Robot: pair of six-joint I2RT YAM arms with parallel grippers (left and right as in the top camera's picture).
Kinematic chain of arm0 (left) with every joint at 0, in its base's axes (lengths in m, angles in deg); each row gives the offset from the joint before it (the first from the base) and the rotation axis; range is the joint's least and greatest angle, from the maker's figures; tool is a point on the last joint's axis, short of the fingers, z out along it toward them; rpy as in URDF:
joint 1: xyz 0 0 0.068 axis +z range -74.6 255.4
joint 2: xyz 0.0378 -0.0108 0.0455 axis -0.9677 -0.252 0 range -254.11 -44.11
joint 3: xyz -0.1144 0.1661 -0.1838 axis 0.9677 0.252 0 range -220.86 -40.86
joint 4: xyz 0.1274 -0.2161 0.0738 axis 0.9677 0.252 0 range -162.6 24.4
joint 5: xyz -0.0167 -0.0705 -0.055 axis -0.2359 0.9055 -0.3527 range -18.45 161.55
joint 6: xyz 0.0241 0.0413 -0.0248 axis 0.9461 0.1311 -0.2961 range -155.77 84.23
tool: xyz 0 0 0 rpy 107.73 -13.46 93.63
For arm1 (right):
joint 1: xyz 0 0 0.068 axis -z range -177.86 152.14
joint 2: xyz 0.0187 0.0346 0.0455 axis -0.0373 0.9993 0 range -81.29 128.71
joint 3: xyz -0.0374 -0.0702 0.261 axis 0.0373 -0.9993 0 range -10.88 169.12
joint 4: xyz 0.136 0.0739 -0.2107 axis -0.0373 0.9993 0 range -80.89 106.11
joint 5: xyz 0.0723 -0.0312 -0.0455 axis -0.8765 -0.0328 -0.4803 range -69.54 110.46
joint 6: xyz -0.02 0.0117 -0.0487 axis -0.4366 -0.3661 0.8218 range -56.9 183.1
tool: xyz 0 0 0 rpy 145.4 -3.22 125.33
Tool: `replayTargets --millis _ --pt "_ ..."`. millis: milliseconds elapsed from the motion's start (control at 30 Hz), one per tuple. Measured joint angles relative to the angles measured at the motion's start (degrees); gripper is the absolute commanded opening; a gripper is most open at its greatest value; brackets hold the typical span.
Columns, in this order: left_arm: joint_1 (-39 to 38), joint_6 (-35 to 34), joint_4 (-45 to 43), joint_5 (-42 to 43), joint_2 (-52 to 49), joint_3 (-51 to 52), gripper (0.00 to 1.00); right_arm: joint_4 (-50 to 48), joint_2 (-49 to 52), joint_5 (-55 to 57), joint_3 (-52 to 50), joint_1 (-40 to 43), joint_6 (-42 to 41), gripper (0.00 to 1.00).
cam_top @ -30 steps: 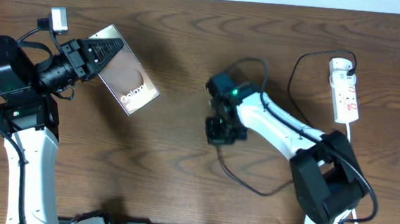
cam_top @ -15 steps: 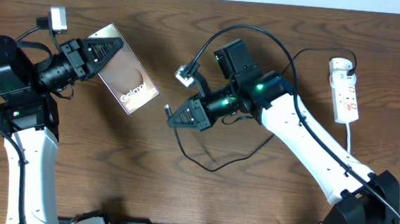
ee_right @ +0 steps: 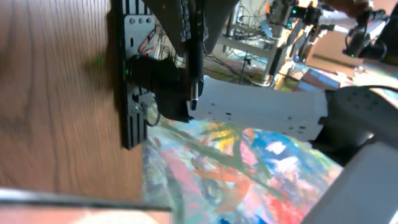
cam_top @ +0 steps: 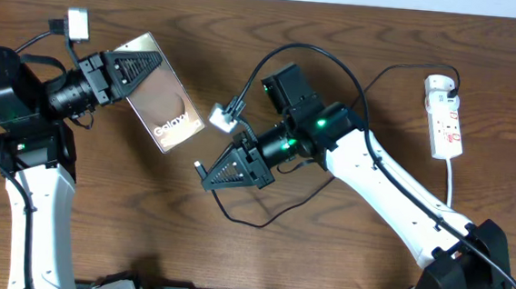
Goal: Plug charger to phone and switch on socket
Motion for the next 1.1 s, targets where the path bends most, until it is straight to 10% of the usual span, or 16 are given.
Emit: replayTargets --millis 1100 --pt "-3.08 -4.81 -5.01 4.35 0.00 0.04 0.08 -10.84 1.66 -3.96 -0.02 0.66 -3.85 0.01"
